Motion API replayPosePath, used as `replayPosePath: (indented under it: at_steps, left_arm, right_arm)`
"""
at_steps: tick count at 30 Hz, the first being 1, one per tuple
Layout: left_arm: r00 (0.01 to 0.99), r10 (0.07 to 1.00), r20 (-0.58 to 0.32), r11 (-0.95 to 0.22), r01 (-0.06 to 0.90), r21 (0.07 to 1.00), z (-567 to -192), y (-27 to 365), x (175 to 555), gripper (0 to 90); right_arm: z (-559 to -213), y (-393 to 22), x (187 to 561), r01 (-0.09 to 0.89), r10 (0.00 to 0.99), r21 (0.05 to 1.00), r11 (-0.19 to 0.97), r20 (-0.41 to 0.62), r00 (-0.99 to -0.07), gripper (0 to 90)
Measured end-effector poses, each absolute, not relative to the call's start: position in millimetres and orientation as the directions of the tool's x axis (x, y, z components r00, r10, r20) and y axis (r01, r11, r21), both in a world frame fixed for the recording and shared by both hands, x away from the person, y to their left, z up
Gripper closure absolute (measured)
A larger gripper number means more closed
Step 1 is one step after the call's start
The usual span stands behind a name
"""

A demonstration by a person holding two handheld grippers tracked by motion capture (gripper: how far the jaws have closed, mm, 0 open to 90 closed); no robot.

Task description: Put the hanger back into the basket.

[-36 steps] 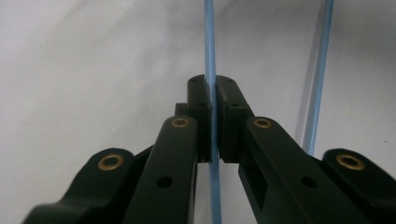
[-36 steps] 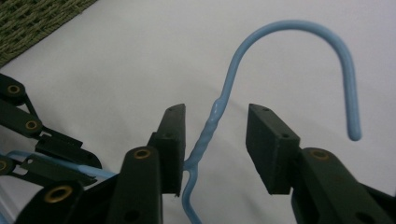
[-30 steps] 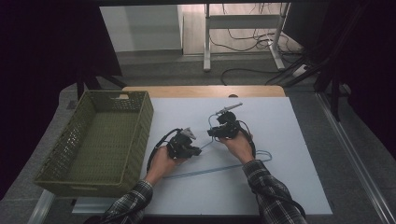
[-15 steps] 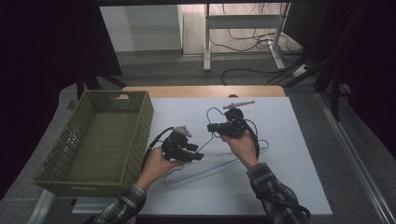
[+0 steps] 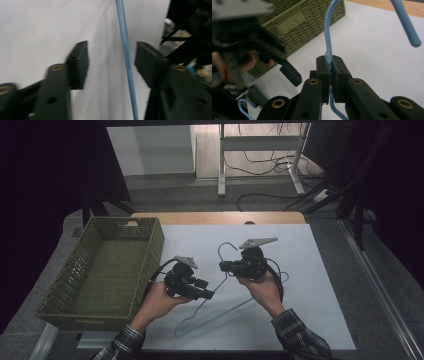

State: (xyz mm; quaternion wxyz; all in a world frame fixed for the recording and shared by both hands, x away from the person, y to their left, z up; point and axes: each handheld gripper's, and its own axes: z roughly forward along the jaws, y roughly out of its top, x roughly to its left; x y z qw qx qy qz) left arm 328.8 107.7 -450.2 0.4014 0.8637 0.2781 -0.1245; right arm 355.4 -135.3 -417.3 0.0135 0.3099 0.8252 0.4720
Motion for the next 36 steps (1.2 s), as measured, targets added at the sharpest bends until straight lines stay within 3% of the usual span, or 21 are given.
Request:
replayPosePath:
  at_steps: [3, 12, 15, 16, 18, 24, 28, 36]
  left_arm:
    - [0.809, 0.352, -0.47, -0.528, 0.586, 0.614, -449.7, 104.4, 330.0, 60.7]
    - [0.807, 0.303, -0.508, -0.574, 0.579, 0.578, -450.4, 92.1, 328.7, 67.2]
    - [0.796, 0.297, -0.528, -0.585, 0.588, 0.558, -451.8, 91.2, 327.4, 75.7]
    - [0.796, 0.307, -0.522, -0.59, 0.589, 0.552, -451.9, 90.8, 326.0, 82.8]
    - [0.786, 0.346, -0.513, -0.585, 0.608, 0.536, -452.8, 91.3, 324.4, 85.9]
    - [0.752, 0.366, -0.548, -0.549, 0.65, 0.526, -451.8, 97.8, 322.9, 87.4]
    - [0.738, 0.374, -0.562, -0.527, 0.668, 0.526, -443.0, 103.7, 323.0, 87.5]
    - [0.72, 0.417, -0.554, -0.485, 0.692, 0.535, -426.6, 120.1, 325.5, 87.5]
  right_arm:
    - [-417.9, -136.6, 345.2, 0.485, 0.513, 0.791, 0.373, 0.26, -0.818, 86.0]
    - [-422.8, -131.2, 331.2, 0.452, 0.466, 0.805, 0.384, 0.253, -0.848, 85.9]
    - [-423.2, -127.2, 328.6, 0.433, 0.445, 0.811, 0.394, 0.244, -0.862, 85.9]
    - [-423.6, -125.6, 327.7, 0.423, 0.443, 0.812, 0.402, 0.232, -0.866, 85.9]
    - [-424.5, -123.6, 326.8, 0.414, 0.438, 0.812, 0.412, 0.222, -0.871, 85.9]
    - [-424.5, -121.1, 325.8, 0.401, 0.428, 0.816, 0.417, 0.213, -0.878, 84.3]
    - [-420.5, -125.8, 325.1, 0.406, 0.446, 0.827, 0.389, 0.216, -0.868, 68.2]
    - [-405.7, -145.9, 317.6, 0.395, 0.475, 0.845, 0.361, 0.197, -0.858, 57.7]
